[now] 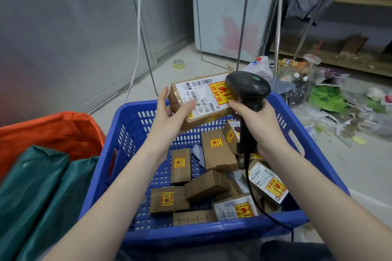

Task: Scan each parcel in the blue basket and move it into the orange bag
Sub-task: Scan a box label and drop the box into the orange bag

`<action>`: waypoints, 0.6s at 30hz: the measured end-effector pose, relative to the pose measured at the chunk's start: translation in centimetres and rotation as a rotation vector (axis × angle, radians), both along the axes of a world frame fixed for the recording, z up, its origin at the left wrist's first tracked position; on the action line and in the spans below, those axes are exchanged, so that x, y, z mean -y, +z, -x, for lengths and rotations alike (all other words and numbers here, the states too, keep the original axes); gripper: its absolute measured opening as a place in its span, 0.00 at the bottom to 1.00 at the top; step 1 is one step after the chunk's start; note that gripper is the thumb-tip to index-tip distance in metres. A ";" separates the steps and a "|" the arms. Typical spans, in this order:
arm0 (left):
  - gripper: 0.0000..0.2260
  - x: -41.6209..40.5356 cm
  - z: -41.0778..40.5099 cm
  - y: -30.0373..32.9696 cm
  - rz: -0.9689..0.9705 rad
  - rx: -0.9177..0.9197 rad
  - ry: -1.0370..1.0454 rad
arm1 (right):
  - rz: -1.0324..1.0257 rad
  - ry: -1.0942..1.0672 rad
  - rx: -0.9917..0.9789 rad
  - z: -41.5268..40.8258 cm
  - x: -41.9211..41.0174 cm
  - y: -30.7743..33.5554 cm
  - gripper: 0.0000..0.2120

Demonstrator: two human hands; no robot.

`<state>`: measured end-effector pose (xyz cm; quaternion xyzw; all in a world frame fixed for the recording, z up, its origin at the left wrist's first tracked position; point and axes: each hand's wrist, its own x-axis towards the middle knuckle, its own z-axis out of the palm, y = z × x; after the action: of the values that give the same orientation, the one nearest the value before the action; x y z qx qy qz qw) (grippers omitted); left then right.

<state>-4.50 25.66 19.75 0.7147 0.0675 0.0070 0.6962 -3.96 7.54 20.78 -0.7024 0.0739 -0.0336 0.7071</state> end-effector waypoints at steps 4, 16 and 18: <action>0.36 -0.7 -0.2 0.3 -0.105 0.063 0.078 | 0.099 0.040 0.041 0.2 -0.1 0.4 0.11; 0.36 -1.3 -0.2 0.2 -0.204 0.088 0.066 | -0.068 0.225 -0.087 0.8 0.0 1.6 0.10; 0.39 -1.3 -0.2 0.4 -0.203 0.077 0.069 | -0.036 0.250 -0.072 0.8 0.2 1.8 0.09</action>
<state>-4.32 26.93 20.13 0.7781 0.0641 0.0653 0.6215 -4.73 7.30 22.62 -0.6940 0.0119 0.0815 0.7153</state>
